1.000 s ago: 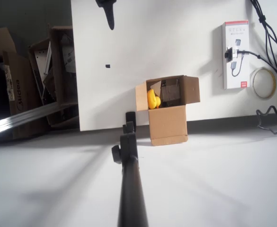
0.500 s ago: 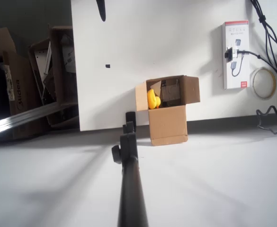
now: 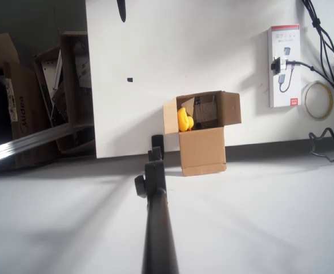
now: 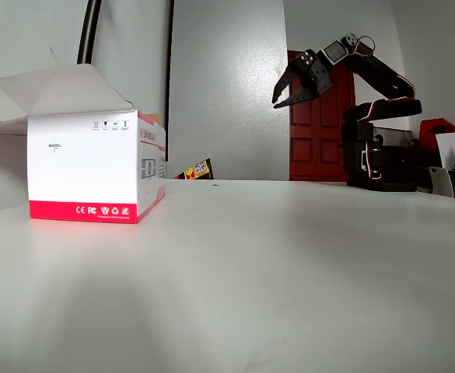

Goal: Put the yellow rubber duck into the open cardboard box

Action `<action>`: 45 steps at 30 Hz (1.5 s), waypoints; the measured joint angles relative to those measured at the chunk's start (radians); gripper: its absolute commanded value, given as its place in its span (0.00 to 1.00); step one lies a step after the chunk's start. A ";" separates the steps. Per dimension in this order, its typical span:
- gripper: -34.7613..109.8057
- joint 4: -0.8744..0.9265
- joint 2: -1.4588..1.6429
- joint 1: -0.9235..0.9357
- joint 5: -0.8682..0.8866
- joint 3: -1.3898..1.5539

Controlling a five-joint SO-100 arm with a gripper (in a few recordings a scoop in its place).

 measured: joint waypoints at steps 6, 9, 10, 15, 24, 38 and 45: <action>0.24 -0.026 0.107 -0.028 -0.002 0.146; 0.24 -0.026 0.156 -0.032 -0.002 0.201; 0.24 -0.028 0.160 -0.031 -0.002 0.213; 0.24 -0.052 0.175 -0.044 0.011 0.270; 0.24 -0.081 0.325 -0.060 0.043 0.437; 0.24 -0.091 0.351 -0.049 0.041 0.592; 0.24 -0.091 0.354 -0.043 0.020 0.598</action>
